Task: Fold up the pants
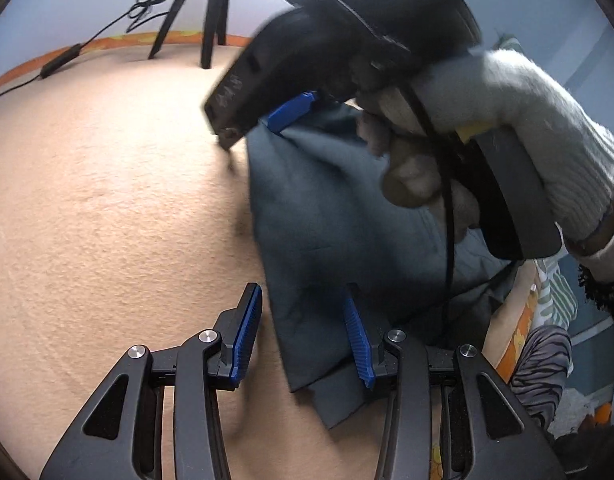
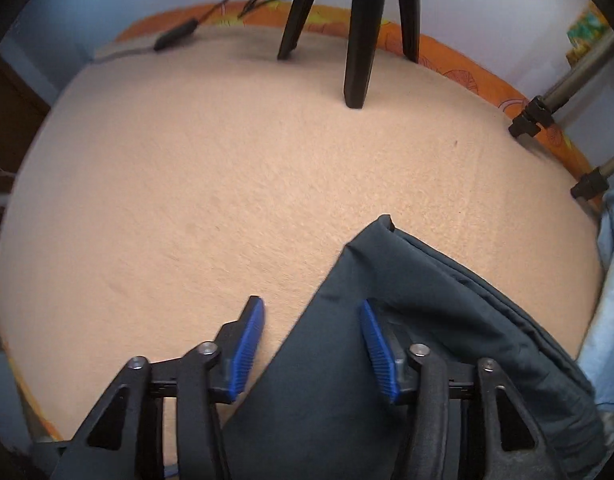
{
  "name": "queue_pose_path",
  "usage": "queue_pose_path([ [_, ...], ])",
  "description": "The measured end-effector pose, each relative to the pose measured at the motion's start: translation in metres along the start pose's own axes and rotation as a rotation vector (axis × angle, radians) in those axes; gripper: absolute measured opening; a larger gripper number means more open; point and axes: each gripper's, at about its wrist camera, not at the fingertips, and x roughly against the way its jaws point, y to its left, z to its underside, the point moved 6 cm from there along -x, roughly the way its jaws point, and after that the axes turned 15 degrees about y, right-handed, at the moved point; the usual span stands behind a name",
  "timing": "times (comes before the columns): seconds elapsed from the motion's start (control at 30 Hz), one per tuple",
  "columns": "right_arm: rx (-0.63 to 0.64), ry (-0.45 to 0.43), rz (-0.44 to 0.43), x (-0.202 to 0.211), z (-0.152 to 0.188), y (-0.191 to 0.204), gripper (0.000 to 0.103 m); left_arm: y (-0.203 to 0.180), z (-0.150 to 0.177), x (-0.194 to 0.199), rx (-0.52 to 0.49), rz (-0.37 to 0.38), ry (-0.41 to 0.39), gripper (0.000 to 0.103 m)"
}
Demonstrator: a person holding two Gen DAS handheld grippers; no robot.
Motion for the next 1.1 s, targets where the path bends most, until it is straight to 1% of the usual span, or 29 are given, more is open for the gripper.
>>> queue_pose_path([
  [0.03, 0.011, -0.005, 0.012, 0.0, 0.001, 0.002, 0.043, 0.003, -0.001, 0.0, 0.014, -0.003, -0.001, 0.04],
  [0.07, 0.018, -0.012, 0.02, 0.002, 0.002, 0.003, 0.028, 0.002, -0.002, -0.001, 0.022, -0.003, -0.001, 0.04],
  [0.13, 0.011, -0.024, 0.041, 0.003, 0.003, 0.0, 0.01, 0.003, -0.003, -0.002, 0.032, 0.001, 0.002, 0.04],
  [0.17, 0.006, -0.027, 0.034, 0.003, 0.003, -0.002, 0.005, 0.004, -0.004, -0.002, 0.034, 0.001, 0.005, 0.04],
  [0.27, -0.018, -0.056, -0.034, 0.011, 0.009, -0.01, 0.0, 0.001, -0.007, -0.007, 0.042, 0.02, 0.024, 0.04],
  [0.43, -0.055, -0.122, -0.131, 0.036, 0.018, -0.033, 0.0, -0.01, -0.009, -0.014, 0.031, 0.045, 0.049, 0.04],
  [0.5, -0.069, -0.155, -0.157, 0.051, 0.023, -0.045, 0.0, -0.014, -0.01, -0.012, 0.03, 0.043, 0.032, 0.039],
  [0.53, -0.073, -0.165, -0.17, 0.056, 0.025, -0.048, 0.0, -0.016, -0.011, -0.01, 0.029, 0.043, 0.021, 0.023],
  [0.57, -0.082, -0.176, -0.182, 0.063, 0.028, -0.053, 0.0, -0.018, -0.012, -0.008, 0.029, 0.039, 0.008, 0.011],
  [0.67, -0.097, -0.199, -0.211, 0.074, 0.031, -0.072, 0.0, -0.03, -0.014, 0.004, 0.01, 0.039, -0.034, 0.008],
  [0.77, -0.102, -0.222, -0.238, 0.083, 0.034, -0.078, 0.0, -0.045, -0.014, 0.02, -0.047, 0.023, -0.079, 0.006],
  [0.87, -0.105, -0.238, -0.268, 0.088, 0.038, -0.081, 0.0, -0.065, -0.013, 0.025, -0.095, -0.008, -0.11, 0.006],
  [0.93, -0.1, -0.245, -0.279, 0.087, 0.034, -0.071, 0.0, -0.07, -0.014, 0.027, -0.096, -0.02, -0.122, 0.006],
  [0.97, -0.09, -0.248, -0.285, 0.088, 0.034, -0.069, 0.005, -0.071, -0.013, 0.026, -0.092, -0.024, -0.123, 0.006],
  [1.0, -0.087, -0.243, -0.292, 0.087, 0.034, -0.066, 0.008, -0.073, -0.012, 0.024, -0.089, -0.026, -0.126, 0.006],
  [1.03, -0.094, -0.226, -0.293, 0.086, 0.034, -0.067, 0.021, -0.074, -0.012, 0.023, -0.09, -0.027, -0.128, 0.006],
  [1.07, -0.094, -0.213, -0.298, 0.085, 0.033, -0.067, 0.042, -0.072, -0.011, 0.023, -0.09, -0.028, -0.128, 0.006],
  [1.1, -0.089, -0.209, -0.293, 0.085, 0.032, -0.065, 0.045, -0.073, -0.01, 0.021, -0.089, -0.027, -0.131, 0.006],
])
